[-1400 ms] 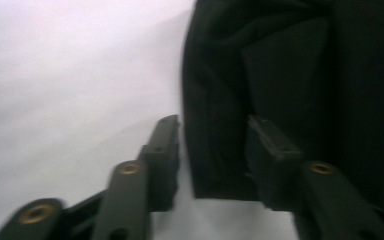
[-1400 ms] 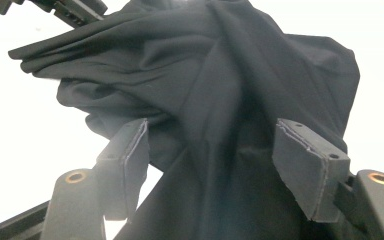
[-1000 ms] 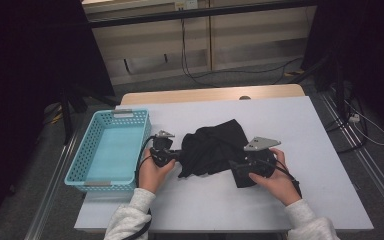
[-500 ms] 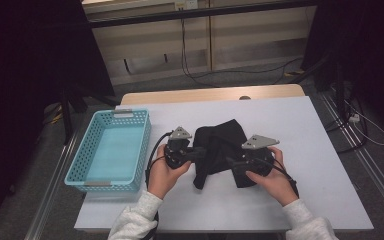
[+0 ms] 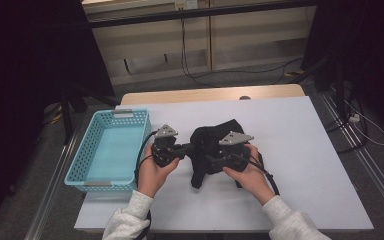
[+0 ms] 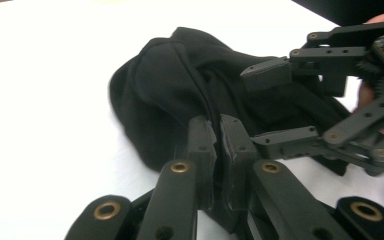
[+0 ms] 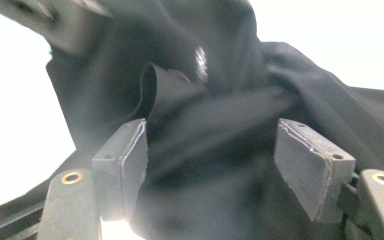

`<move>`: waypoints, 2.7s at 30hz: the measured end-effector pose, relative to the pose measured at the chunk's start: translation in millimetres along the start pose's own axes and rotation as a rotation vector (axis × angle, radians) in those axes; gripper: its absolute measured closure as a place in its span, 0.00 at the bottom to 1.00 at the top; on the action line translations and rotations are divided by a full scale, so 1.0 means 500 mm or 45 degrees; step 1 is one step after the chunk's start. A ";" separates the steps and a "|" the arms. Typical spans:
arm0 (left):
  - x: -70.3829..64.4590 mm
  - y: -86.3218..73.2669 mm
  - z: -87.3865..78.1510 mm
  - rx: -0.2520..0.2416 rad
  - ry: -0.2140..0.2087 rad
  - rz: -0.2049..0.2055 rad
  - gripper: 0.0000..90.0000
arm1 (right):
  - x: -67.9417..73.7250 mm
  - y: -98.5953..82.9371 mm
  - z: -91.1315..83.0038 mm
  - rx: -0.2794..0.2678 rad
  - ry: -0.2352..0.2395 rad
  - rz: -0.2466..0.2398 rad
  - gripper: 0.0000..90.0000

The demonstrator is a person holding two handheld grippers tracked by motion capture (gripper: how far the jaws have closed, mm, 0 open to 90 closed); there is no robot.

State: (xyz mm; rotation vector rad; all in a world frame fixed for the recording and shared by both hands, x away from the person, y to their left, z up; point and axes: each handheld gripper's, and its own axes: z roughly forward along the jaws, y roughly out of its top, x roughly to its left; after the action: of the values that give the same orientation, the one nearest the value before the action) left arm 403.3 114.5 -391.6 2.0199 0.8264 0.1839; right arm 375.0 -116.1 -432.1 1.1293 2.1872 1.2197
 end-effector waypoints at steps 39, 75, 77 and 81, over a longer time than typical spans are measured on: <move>0.045 -0.008 -0.003 0.016 0.076 -0.028 0.94 | -0.127 -0.019 -0.057 0.056 -0.191 -0.066 0.32; 0.018 -0.001 0.027 0.047 0.022 0.036 0.93 | -0.108 -0.046 -0.099 0.054 -0.096 -0.145 0.37; 0.016 -0.003 0.024 0.042 0.026 0.035 0.93 | -0.101 -0.039 -0.085 0.057 -0.083 -0.152 0.37; 0.008 -0.004 0.019 0.044 0.025 0.048 0.93 | -0.086 -0.026 -0.055 0.044 -0.041 -0.152 0.37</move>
State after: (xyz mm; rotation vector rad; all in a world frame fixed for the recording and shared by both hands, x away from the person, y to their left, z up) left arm 409.4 111.2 -399.3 2.0700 0.8089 0.2122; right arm 376.8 -169.0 -430.0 1.0085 2.2249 1.1102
